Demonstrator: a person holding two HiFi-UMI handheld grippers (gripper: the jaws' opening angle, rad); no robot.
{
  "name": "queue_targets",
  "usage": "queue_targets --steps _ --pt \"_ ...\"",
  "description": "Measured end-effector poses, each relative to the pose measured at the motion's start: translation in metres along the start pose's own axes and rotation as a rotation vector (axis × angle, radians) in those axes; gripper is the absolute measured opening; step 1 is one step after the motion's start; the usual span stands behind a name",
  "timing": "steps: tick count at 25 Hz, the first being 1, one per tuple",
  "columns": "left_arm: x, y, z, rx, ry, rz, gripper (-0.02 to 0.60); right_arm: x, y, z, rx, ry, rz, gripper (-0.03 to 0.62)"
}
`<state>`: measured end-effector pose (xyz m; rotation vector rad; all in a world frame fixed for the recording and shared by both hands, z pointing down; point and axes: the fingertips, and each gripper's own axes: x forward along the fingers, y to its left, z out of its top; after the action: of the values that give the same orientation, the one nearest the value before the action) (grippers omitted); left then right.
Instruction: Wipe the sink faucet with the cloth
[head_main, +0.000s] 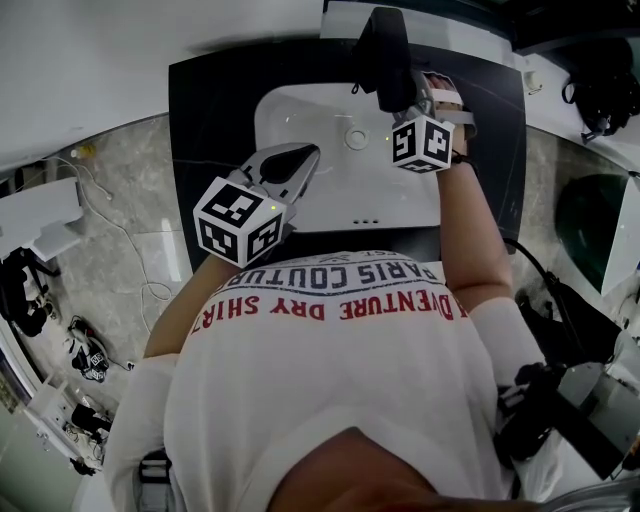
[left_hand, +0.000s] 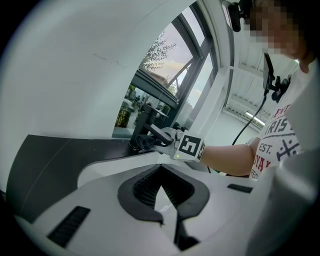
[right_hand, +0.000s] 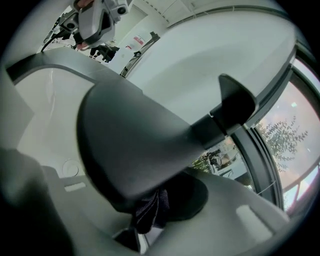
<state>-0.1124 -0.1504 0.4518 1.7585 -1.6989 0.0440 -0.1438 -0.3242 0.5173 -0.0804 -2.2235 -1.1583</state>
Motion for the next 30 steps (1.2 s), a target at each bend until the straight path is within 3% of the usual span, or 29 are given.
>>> queue_targets --steps 12,18,26,30 --pt "-0.007 0.001 0.007 0.000 -0.016 0.009 0.002 0.008 0.023 -0.011 -0.004 0.033 0.108 0.077" --pt "-0.018 -0.008 0.012 0.035 -0.027 -0.008 0.002 -0.015 0.026 -0.007 0.058 0.039 0.085 0.077" --pt "-0.056 -0.060 0.027 0.131 -0.092 -0.082 0.002 -0.125 0.040 0.005 0.274 0.066 -0.011 0.077" --pt "-0.070 -0.077 0.032 0.149 -0.125 -0.111 0.002 -0.175 0.051 0.018 0.509 0.008 -0.038 0.077"
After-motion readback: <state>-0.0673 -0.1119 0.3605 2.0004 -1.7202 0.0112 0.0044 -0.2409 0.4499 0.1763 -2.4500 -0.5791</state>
